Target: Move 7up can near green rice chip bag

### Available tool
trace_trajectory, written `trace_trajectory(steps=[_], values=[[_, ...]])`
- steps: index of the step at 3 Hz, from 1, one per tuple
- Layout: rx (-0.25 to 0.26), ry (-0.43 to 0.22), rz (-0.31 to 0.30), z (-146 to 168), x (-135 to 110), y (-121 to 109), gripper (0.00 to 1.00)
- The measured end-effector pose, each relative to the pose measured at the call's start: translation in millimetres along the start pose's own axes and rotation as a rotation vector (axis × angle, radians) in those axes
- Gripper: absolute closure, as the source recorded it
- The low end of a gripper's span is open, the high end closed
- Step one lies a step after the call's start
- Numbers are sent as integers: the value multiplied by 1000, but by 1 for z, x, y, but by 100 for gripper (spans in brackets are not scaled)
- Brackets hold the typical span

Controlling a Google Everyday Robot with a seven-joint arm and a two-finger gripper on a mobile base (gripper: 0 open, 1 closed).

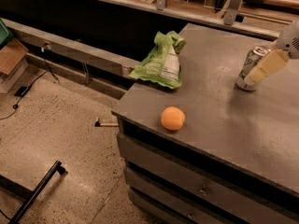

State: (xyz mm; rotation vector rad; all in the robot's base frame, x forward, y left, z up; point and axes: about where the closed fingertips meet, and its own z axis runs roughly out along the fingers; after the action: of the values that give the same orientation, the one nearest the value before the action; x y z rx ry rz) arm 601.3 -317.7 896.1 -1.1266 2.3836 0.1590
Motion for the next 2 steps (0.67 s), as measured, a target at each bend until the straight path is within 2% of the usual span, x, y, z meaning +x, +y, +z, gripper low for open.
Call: trace_trajectory(steps=[2], values=[[-8,2,-1,6,-1,1,59]])
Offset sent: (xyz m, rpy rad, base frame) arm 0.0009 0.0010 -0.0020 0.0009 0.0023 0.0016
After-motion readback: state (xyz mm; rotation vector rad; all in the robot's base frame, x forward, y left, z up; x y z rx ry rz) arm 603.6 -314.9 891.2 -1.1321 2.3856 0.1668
